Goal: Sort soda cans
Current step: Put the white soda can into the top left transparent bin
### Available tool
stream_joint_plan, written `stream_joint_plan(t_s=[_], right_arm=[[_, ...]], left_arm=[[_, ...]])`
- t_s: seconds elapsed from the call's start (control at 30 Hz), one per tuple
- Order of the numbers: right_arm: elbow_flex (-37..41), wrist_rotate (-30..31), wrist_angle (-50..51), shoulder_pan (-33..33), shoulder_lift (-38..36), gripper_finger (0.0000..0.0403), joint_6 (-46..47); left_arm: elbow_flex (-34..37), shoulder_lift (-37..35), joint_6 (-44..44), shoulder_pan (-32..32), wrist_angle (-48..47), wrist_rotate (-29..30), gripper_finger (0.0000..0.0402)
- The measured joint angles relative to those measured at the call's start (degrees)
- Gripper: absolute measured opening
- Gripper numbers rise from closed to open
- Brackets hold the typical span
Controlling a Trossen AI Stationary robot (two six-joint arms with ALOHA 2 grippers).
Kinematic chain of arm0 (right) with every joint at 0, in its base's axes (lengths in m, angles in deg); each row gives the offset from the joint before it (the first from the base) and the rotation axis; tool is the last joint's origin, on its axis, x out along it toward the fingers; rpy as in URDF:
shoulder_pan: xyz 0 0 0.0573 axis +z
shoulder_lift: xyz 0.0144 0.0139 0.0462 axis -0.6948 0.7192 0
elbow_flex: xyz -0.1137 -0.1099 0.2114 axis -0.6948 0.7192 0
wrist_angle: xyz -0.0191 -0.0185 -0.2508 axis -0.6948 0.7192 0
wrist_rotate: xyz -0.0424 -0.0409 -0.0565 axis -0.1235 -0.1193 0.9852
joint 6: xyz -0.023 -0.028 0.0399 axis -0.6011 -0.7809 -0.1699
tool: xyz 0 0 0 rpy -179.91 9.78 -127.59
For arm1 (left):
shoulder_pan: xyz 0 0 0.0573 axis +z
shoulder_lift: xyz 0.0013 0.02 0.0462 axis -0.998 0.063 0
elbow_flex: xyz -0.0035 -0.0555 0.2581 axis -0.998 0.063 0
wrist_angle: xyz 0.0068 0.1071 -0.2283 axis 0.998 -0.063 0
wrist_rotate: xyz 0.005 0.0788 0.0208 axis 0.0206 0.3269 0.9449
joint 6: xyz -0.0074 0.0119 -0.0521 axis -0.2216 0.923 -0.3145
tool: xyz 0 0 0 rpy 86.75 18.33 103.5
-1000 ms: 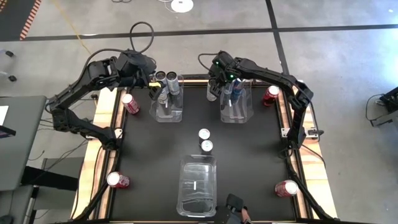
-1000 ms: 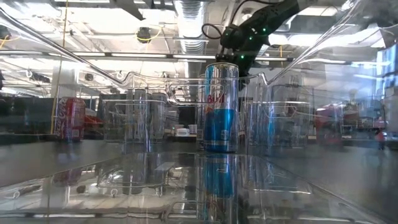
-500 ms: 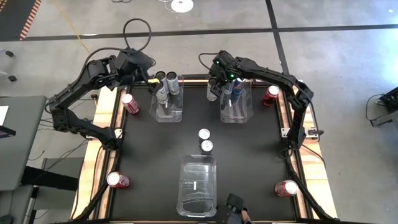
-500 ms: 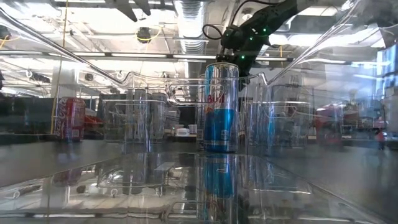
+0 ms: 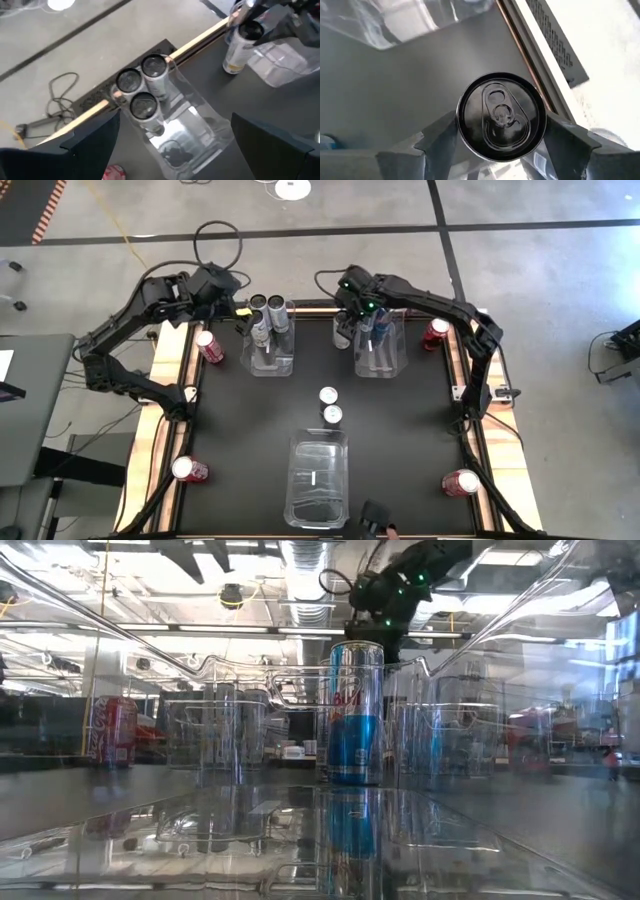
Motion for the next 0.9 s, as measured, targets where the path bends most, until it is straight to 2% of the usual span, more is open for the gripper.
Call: stream_joint_plan(t_s=[0.23, 0.43, 0.57, 0.63, 0.73, 0.9], right_arm=[[-7.99, 2.90, 3.03, 5.16, 0.00, 0.0282, -0.05], [-14.81, 2.86, 0.60, 10.10, -0.11, 0.0281, 0.75], [-16.56, 2.80, -4.90, 12.40, 0.13, 0.0281, 2.51], [-16.60, 2.50, -6.91, 12.82, 0.15, 0.0281, 2.64], [-16.69, 2.02, -8.64, 12.76, 1.81, 0.0281, 3.77], [-17.55, 0.52, -15.91, 12.80, 5.84, 0.0281, 4.83]], left_arm=[[0.00, -0.01, -4.67, -1.06, 0.79, -1.47, 0.0377], [0.00, 0.00, -6.86, -1.09, 0.67, 1.09, 0.0377], [0.00, -0.01, -4.01, -1.08, -1.05, 1.17, 0.0377], [0.00, -0.04, 0.37, -1.67, -2.07, -1.94, 0.0377], [-0.02, -0.29, 2.89, -3.81, -2.49, -3.09, 0.0377], [-0.02, -0.57, 5.45, -5.46, -2.27, 0.12, 0.0377]])
